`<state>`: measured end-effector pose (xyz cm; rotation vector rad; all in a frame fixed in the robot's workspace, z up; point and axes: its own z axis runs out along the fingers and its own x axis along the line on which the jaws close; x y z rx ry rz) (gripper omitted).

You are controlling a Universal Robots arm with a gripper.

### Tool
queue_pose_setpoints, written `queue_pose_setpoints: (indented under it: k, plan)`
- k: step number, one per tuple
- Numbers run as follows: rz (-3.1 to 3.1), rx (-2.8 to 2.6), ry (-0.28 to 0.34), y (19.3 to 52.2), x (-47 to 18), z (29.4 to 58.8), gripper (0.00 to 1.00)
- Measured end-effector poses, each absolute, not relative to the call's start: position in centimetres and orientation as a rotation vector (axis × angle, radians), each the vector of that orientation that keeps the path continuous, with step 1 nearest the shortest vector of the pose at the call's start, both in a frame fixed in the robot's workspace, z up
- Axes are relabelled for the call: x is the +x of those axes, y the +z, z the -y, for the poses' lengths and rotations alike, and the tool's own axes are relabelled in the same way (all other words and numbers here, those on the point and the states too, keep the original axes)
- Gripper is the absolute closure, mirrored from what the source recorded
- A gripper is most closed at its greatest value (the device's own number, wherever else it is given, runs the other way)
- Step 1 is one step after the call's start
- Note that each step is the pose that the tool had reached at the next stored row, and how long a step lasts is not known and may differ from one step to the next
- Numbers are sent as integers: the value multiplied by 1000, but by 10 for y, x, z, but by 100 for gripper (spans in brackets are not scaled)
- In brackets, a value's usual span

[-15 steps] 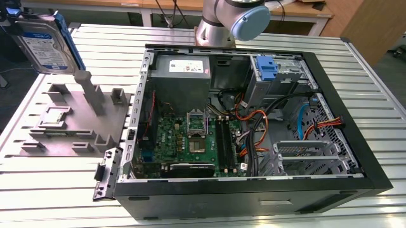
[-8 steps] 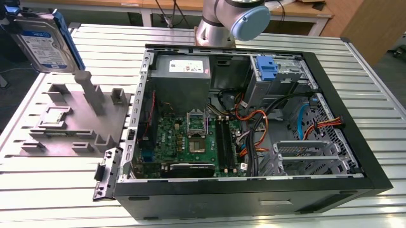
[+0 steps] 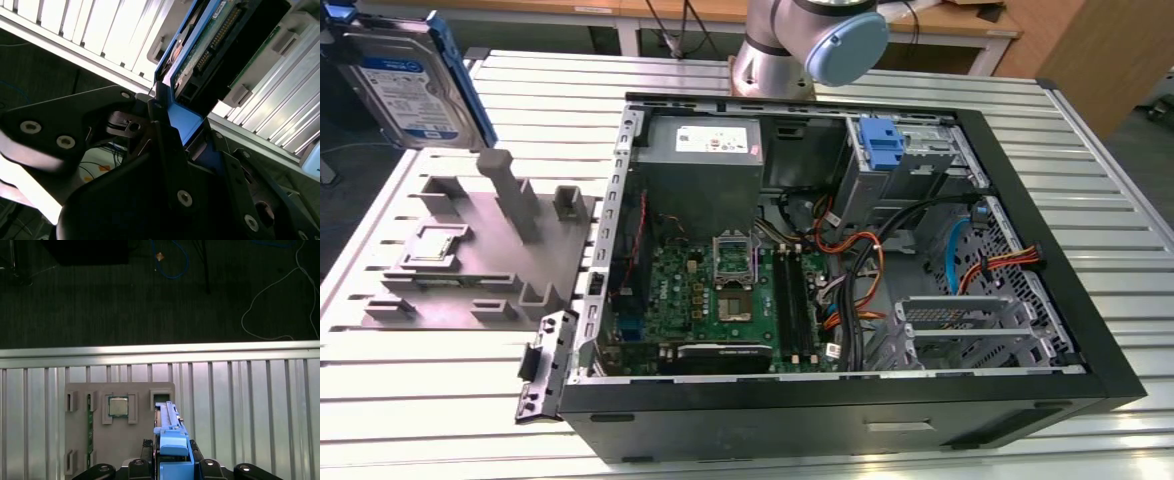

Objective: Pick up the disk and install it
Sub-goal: 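Pick up the disk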

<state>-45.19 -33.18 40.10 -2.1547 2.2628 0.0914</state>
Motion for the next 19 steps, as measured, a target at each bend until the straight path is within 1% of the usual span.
queue_pose_setpoints:
  k: [19]
  plan:
    - [-2264, -2155, 90, 419, -452, 332, 63]
